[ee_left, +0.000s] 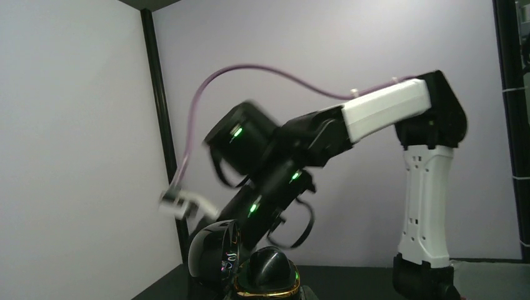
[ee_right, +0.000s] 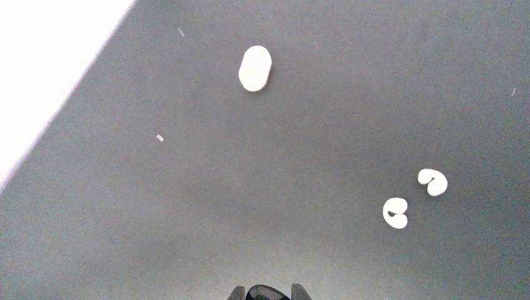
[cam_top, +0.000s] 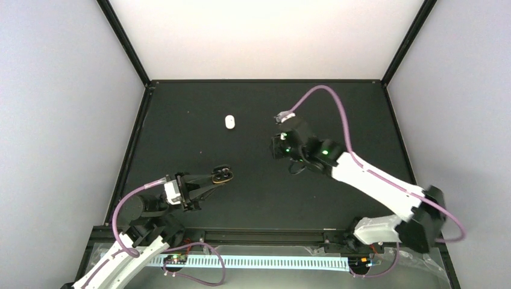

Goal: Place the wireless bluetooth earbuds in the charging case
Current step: Pick up the earbud from the center of the board.

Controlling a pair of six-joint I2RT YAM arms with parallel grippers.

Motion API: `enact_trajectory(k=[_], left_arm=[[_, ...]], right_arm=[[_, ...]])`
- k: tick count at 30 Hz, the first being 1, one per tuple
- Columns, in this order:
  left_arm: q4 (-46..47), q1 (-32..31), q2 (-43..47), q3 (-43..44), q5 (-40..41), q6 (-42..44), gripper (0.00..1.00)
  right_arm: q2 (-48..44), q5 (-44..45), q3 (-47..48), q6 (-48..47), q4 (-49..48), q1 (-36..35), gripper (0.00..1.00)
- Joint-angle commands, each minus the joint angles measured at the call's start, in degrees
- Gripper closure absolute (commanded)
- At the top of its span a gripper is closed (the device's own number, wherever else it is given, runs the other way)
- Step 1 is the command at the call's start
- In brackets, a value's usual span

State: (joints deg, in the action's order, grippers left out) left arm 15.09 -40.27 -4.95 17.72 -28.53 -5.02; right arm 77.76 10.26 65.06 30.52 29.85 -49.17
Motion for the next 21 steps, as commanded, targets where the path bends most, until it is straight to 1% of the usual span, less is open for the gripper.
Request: enact_trajectory(k=[1,6,10,15,21], left_arm=[[6.9,-0.5,-4.4,2.6,-0.2,-1.8,0.99],[17.4,-0.4,-10.4,2.6,-1.5,-4.1,0.98],[26.1,-0.4,-15.4,2.4,-2.1,-6.5,0.98],[31.9,-0.5,-21.7,3.7,-4.4,-8.3,0.98],[34.0,-0.6,-23.9,3.9,-5.9,-9.1,0.98]], right_arm=[[-11.2,0.5,-2.2,-3.9,-4.7,0.0,0.88],[-23.3,-0.3,-4.3,-8.8,-9.3,-1.7,0.87],[-28.6,1.4,-3.2,-13.7,-11.4,-6.2,0.87],[-29.9,5.1,-0.2,-17.0,-13.5,-13.9,0.87],[-26.3,5.5,3.7,-19.0,-18.4,-21.6,0.85]])
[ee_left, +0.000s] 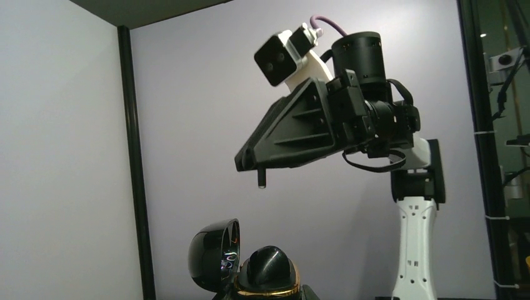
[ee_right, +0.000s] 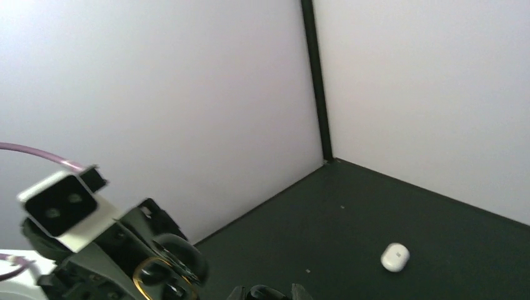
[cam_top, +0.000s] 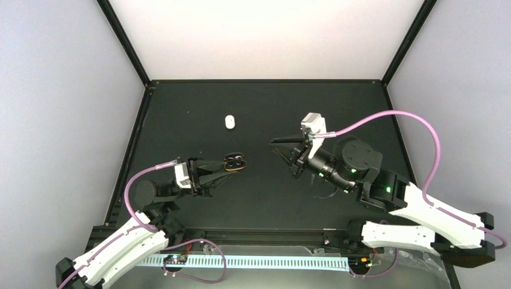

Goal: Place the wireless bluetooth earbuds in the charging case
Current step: Pick up the earbud from the center of the board, then place the earbud in the charging case.

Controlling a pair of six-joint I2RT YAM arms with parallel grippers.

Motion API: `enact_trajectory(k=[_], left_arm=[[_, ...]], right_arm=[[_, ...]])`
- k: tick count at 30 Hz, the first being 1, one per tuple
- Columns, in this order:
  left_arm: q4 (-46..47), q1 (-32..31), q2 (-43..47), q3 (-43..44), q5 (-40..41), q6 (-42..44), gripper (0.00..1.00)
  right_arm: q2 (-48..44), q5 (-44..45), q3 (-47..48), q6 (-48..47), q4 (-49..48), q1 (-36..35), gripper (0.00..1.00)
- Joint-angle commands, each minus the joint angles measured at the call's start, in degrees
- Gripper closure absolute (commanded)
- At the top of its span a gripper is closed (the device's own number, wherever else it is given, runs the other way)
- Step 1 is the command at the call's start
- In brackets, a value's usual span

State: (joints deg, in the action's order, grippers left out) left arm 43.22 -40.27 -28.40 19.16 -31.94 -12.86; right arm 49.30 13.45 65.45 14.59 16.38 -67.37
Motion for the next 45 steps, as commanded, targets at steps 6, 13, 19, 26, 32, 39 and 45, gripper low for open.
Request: enact_trajectory(k=[6,13,19,26,32,39,45], left_arm=[[4.2,-0.5,0.9,2.1,-2.9,-0.6,0.99],[1.2,-0.5,2.4,1.9,-0.9,0.5,0.99],[1.5,-0.5,2.0,1.9,0.4,0.9,0.98],[3.0,-0.6,1.0,2.2,2.4,0.4,0.98],[3.5,-0.5,0.3,2.6,2.6,0.3,0.99],[3.4,-0.5,0.2,2.9,3.8,0.2,0.99],[3.2,-0.5,0.0,3.3,4.4,0.2,0.98]], right_arm=[[7.6,1.6,6.9,-4.4,-6.8,-7.0,0.85],[10.0,1.6,7.4,-3.2,-8.4,-8.5,0.85],[11.0,1.2,7.9,-1.3,-8.4,-8.8,0.85],[11.9,0.6,7.9,0.6,-8.2,-8.8,0.85],[13.1,1.0,8.5,1.3,-8.3,-8.9,0.85],[14.1,2.6,8.9,0.8,-7.3,-9.1,0.85],[15.0,4.4,9.6,-0.1,-6.5,-9.0,0.85]])
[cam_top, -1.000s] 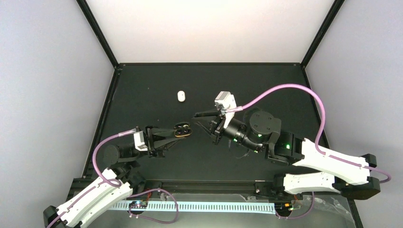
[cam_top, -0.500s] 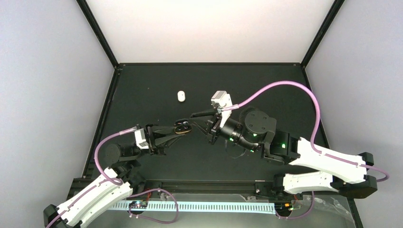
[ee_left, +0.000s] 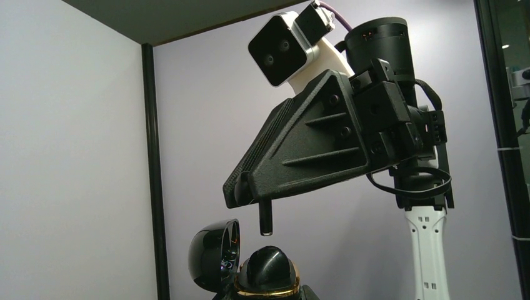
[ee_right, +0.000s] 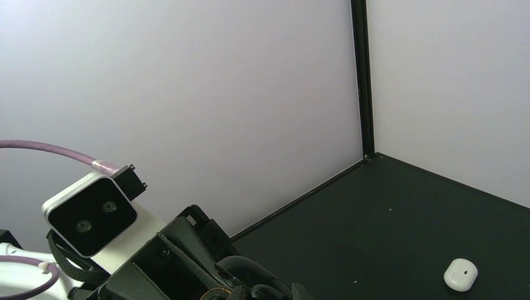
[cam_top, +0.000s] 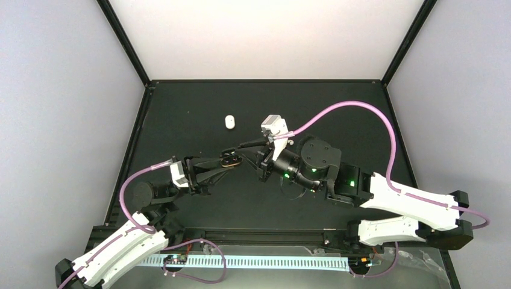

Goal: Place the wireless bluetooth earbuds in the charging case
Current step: Place the earbud in the charging case.

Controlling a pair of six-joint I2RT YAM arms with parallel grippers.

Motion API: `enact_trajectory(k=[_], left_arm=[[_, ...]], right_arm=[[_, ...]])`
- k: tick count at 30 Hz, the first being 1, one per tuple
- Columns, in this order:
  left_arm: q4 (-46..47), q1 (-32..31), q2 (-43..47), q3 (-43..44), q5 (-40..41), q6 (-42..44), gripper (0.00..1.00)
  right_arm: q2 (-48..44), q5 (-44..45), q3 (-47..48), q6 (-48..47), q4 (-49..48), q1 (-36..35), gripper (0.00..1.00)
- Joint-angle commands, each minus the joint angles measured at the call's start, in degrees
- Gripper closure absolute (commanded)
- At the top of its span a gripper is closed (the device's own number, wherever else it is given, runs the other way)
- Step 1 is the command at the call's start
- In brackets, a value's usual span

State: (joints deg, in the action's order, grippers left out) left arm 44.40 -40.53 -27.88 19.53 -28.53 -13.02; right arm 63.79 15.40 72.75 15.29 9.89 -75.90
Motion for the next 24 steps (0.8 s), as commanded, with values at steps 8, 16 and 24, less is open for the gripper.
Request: enact_trajectory(k=[8,16,24], left_arm=[[1.9,-0.2,-0.5,3.3,1.7,0.4,0.98],[1.8,-0.3,-0.9,4.0,1.9,0.3,0.98],[1.7,-0.3,-0.8,4.0,2.1,0.0,0.98]], right_arm=[[1.5,3.0,2.9,-1.2,1.2,-0.6,0.85],[1.8,3.6,3.2,-1.3,2.2,-0.5,0.85],[2.4,3.0,3.6,-0.7,2.8,-0.6,0.85]])
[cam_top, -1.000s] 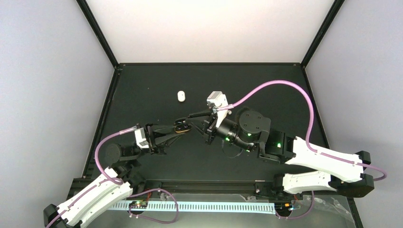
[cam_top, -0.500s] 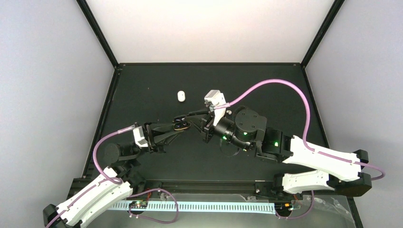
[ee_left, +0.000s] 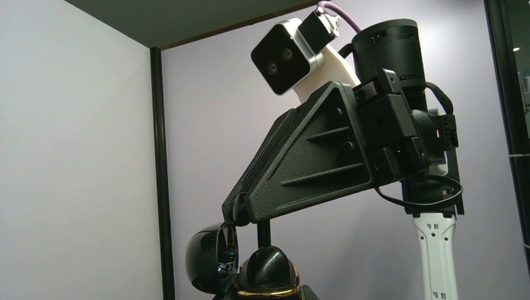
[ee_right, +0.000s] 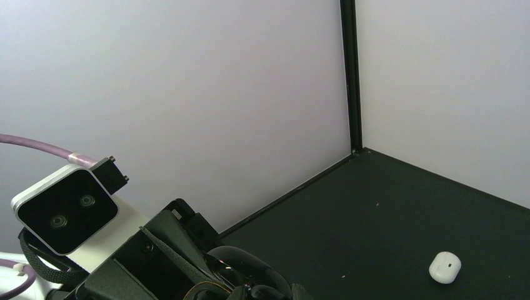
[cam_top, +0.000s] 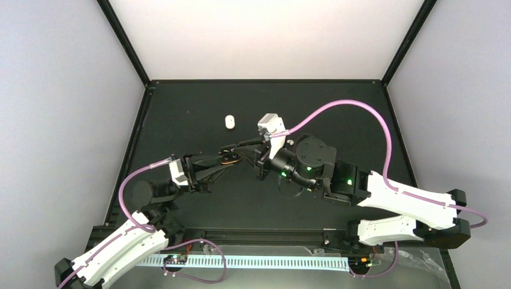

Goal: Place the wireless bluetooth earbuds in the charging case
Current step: Place the earbud in the charging case.

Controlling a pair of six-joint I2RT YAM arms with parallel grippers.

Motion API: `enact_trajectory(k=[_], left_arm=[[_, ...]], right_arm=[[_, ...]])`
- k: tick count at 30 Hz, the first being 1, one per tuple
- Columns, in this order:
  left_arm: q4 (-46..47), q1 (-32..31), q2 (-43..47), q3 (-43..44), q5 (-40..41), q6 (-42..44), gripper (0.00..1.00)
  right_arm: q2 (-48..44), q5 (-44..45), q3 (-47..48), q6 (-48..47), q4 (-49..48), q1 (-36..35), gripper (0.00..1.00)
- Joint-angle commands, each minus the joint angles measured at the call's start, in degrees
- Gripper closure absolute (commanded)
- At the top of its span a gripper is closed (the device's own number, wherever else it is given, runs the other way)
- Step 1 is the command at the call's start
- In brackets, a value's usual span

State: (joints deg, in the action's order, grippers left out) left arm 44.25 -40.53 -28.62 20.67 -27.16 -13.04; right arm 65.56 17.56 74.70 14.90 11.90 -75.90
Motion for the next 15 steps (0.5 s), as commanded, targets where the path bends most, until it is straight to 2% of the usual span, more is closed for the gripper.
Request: enact_trajectory(k=[1,15], left_arm=[[1.9,-0.3,-0.1,2.9,0.8,0.0,0.98],[2.2,-0.2,-0.4,3.1,1.9,0.2,0.99]], right_arm=[[0.6,0.9,1.7,-0.2,0.8,-0.6,0.85],[1.1,0.6,2.1,0.1,2.6,-0.6,0.85]])
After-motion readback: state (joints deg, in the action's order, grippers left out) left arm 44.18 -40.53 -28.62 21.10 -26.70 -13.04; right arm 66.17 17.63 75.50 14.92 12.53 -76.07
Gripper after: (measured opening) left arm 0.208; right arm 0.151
